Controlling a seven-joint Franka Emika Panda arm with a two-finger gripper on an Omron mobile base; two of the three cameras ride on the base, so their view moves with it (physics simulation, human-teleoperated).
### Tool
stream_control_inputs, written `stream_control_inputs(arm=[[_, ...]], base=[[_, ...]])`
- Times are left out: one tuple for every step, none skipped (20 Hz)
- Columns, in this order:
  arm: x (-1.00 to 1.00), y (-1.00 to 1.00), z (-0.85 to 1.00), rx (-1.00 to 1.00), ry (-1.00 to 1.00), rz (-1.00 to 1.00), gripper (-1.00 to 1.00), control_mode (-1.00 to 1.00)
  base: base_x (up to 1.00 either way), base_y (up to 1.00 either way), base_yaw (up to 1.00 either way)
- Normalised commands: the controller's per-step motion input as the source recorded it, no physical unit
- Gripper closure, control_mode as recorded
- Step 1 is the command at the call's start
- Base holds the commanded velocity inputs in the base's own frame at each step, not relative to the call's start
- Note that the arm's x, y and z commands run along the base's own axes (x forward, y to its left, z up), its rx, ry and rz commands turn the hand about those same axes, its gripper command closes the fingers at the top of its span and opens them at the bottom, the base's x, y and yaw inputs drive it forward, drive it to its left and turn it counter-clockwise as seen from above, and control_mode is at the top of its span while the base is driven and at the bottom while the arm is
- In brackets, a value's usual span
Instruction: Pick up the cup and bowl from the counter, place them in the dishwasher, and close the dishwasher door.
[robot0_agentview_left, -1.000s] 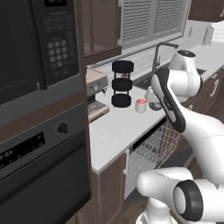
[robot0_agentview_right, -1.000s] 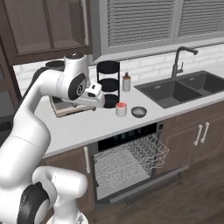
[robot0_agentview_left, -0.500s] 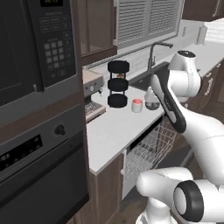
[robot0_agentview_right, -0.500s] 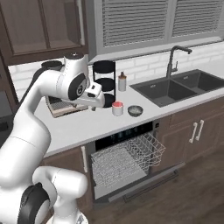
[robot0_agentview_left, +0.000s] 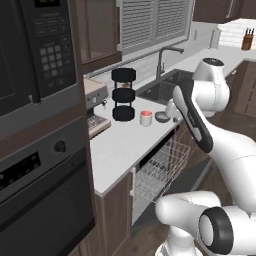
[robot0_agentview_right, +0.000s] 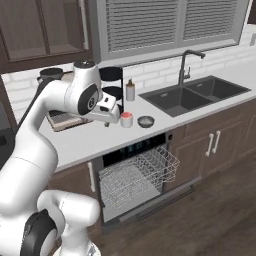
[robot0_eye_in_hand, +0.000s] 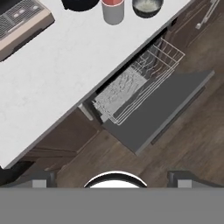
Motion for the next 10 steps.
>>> stream_control_inputs(arm=[[0.0, 0.0, 0.0, 0.0, 0.0, 0.0, -1.0, 1.0], [0.0, 0.0, 0.0, 0.0, 0.0, 0.0, -1.0, 1.0], [0.0, 0.0, 0.0, 0.0, 0.0, 0.0, -1.0, 1.0], [0.0, 0.0, 0.0, 0.0, 0.0, 0.0, -1.0, 1.0], [0.0, 0.0, 0.0, 0.0, 0.0, 0.0, -1.0, 1.0], [0.0, 0.0, 0.0, 0.0, 0.0, 0.0, -1.0, 1.0], [0.0, 0.0, 0.0, 0.0, 0.0, 0.0, -1.0, 1.0], [0.0, 0.0, 0.0, 0.0, 0.0, 0.0, -1.0, 1.0], [0.0, 0.0, 0.0, 0.0, 0.0, 0.0, -1.0, 1.0], [0.0, 0.0, 0.0, 0.0, 0.0, 0.0, -1.0, 1.0]], base=[[-0.38, 0.04, -0.05], [-0.31, 0.03, -0.03], [-0.24, 0.0, -0.01], [-0.06, 0.0, 0.0], [0.0, 0.0, 0.0], [0.0, 0.0, 0.0], [0.04, 0.0, 0.0], [0.22, 0.0, 0.0], [0.59, 0.0, -0.01], [0.62, 0.0, -0.01]])
